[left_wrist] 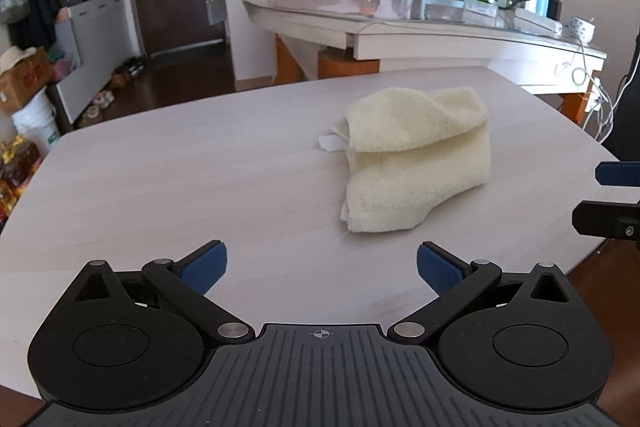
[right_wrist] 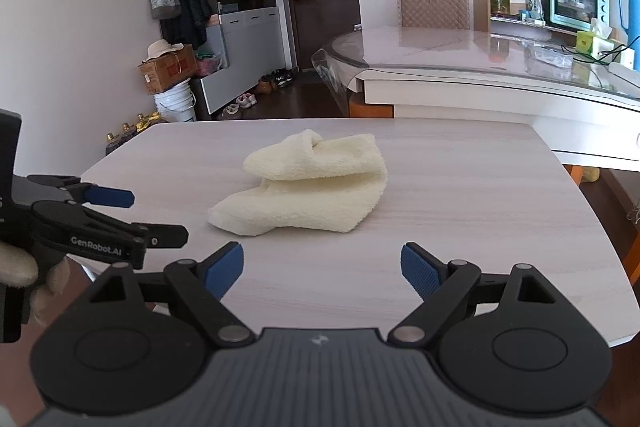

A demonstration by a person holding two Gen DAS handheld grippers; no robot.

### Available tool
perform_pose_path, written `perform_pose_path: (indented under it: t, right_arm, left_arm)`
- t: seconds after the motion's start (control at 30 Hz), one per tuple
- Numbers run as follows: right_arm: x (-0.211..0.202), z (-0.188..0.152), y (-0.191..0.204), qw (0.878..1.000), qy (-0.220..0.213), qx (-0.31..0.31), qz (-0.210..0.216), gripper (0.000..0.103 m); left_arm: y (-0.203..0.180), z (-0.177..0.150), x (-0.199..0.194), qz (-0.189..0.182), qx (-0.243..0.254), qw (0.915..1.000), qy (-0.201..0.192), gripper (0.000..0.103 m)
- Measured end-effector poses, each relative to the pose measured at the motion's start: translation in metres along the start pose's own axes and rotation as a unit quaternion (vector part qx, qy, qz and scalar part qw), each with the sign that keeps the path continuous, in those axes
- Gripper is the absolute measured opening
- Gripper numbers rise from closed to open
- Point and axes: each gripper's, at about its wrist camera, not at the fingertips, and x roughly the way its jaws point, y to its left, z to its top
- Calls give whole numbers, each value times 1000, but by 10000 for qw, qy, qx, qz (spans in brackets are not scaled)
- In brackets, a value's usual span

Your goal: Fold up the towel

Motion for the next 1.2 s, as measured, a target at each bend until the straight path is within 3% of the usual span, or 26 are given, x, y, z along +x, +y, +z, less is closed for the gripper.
perform_pose_path:
  t: [0.27, 0.37, 0.6, 1.2]
  right_arm:
    - [3, -3, 13, 9999, 46, -105, -68, 88]
    - [4, 1, 6, 9999, 105, -41, 0, 88]
    - [11, -1, 3, 9998, 175, -12, 31, 88]
    - [17, -1, 9, 9992, 347, -7, -215, 88]
  left_arm:
    - [-10, -2, 3, -8, -20, 10000, 83, 103]
    - [15, -4, -2, -133, -176, 9997, 117, 103]
    - [8, -1, 1, -95, -147, 9997, 163, 103]
    - [11, -5, 5, -82, -241, 9996, 110, 103]
